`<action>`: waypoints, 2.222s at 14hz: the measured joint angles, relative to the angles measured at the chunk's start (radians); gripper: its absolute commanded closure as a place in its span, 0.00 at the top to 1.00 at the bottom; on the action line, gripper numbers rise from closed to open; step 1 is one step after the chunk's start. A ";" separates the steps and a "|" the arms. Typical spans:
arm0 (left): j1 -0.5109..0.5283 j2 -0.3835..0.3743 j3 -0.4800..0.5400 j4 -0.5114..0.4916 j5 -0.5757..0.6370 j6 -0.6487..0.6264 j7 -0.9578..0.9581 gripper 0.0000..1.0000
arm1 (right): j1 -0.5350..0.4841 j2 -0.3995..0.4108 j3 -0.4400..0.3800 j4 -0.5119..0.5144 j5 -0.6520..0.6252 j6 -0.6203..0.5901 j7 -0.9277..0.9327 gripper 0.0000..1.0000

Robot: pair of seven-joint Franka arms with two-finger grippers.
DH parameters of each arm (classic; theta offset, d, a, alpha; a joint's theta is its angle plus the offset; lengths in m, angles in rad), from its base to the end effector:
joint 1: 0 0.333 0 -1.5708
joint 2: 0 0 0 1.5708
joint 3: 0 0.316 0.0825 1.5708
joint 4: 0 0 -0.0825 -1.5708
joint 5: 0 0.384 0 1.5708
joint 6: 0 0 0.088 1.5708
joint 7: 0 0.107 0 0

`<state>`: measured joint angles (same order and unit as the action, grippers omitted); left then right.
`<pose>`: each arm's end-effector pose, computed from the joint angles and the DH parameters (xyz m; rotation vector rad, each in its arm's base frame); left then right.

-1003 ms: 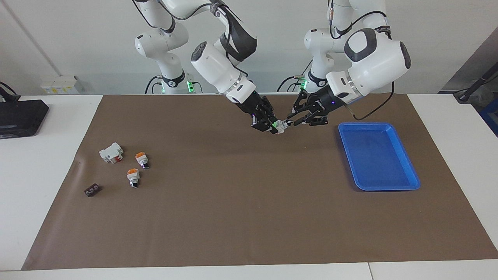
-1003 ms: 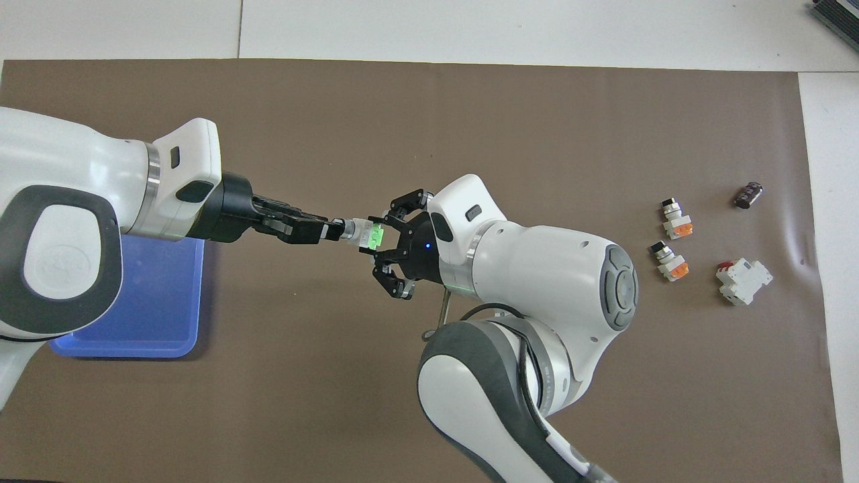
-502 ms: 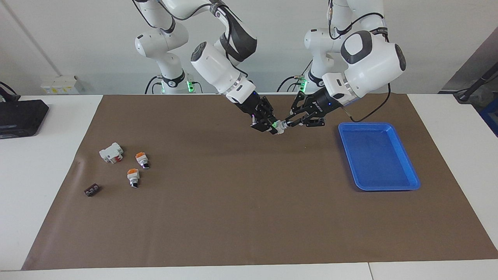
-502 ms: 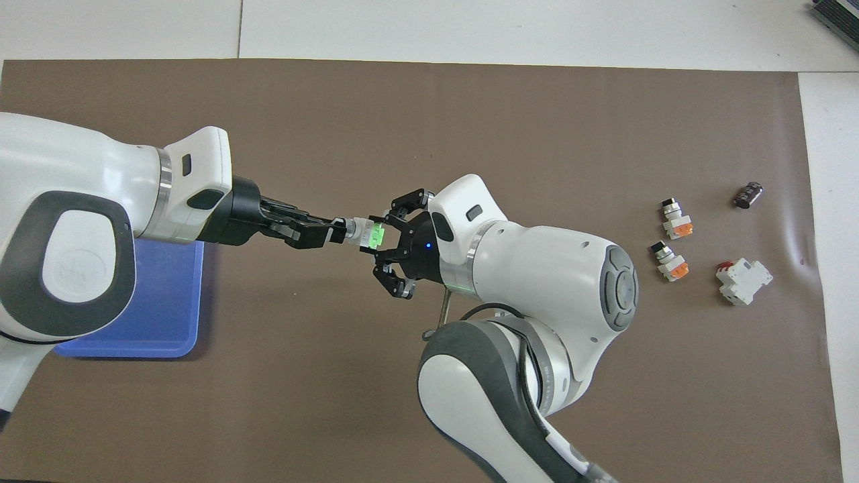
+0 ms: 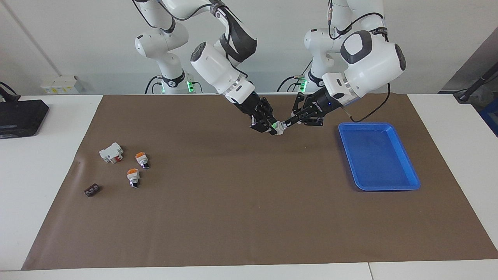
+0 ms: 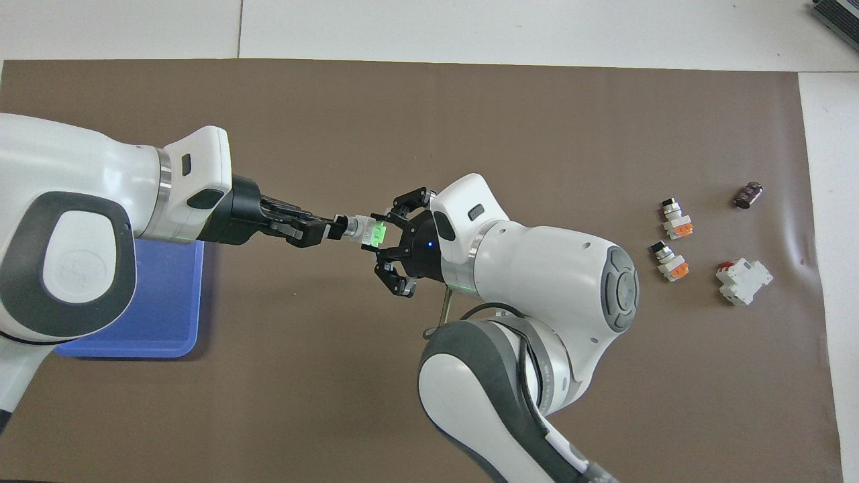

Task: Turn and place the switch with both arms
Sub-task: 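Bring the left gripper to the switch held by the right gripper, then close the left gripper on the switch end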

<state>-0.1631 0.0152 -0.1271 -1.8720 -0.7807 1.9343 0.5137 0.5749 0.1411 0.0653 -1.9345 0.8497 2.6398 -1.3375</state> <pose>0.5392 -0.2111 0.5230 2.3261 -0.6325 0.1594 0.5173 0.3592 0.4698 -2.0371 -1.5972 -0.9497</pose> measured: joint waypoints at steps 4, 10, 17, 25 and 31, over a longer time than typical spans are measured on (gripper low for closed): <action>-0.002 0.000 0.000 0.000 0.000 0.000 -0.062 0.00 | 0.000 0.000 0.000 -0.001 0.000 0.001 0.000 0.00; -0.017 0.000 0.003 0.000 0.001 0.012 -0.441 0.00 | -0.001 -0.001 -0.003 -0.006 0.000 0.001 0.000 0.00; -0.035 0.000 0.005 0.000 0.004 0.036 -0.872 0.00 | -0.001 -0.004 -0.007 -0.012 0.000 0.001 0.000 0.00; -0.040 0.000 0.007 -0.001 0.004 0.043 -1.210 0.00 | 0.000 -0.004 -0.008 -0.015 0.000 0.001 0.000 0.00; -0.057 -0.003 0.004 0.000 0.060 0.070 -1.530 0.00 | 0.003 0.001 -0.007 -0.016 0.000 0.004 0.011 0.00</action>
<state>-0.2199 0.0117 -0.1229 -1.8725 -0.7211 2.0046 -1.0158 0.5779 0.1425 0.0582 -1.9508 0.8496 2.6435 -1.3262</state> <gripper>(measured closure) 0.903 0.595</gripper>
